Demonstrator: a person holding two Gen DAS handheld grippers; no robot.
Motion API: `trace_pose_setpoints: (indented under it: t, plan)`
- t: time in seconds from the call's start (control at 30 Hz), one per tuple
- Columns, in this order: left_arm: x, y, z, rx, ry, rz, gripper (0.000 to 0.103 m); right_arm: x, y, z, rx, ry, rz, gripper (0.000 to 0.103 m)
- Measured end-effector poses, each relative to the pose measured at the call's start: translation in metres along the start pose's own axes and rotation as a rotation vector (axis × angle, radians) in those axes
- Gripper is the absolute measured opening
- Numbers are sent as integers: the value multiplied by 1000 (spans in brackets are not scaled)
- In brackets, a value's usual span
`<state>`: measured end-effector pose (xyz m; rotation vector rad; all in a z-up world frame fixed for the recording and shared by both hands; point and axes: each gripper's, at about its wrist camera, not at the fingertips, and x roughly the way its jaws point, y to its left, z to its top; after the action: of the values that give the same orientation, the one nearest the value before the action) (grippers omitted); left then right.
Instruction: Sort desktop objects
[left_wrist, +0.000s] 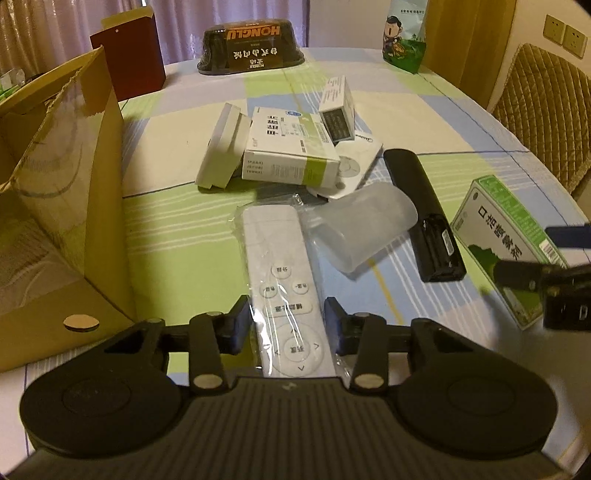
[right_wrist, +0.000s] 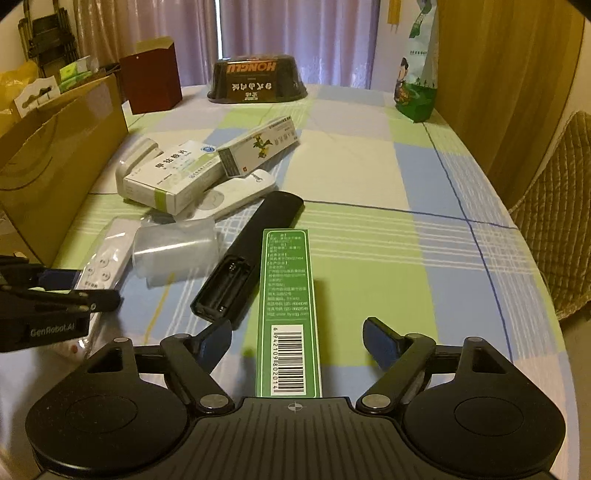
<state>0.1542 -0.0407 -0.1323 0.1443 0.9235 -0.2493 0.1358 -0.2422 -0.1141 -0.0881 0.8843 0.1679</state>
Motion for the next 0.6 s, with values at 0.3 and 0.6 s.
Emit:
trace_pose_setpoints:
  t: [0.3, 0.6]
  plan:
    - [3, -6, 3, 54, -14, 61, 60, 6, 4, 0, -14, 21, 2, 68]
    - [3, -5, 6, 53, 1, 42, 36, 8, 2, 0, -15, 49, 1, 30]
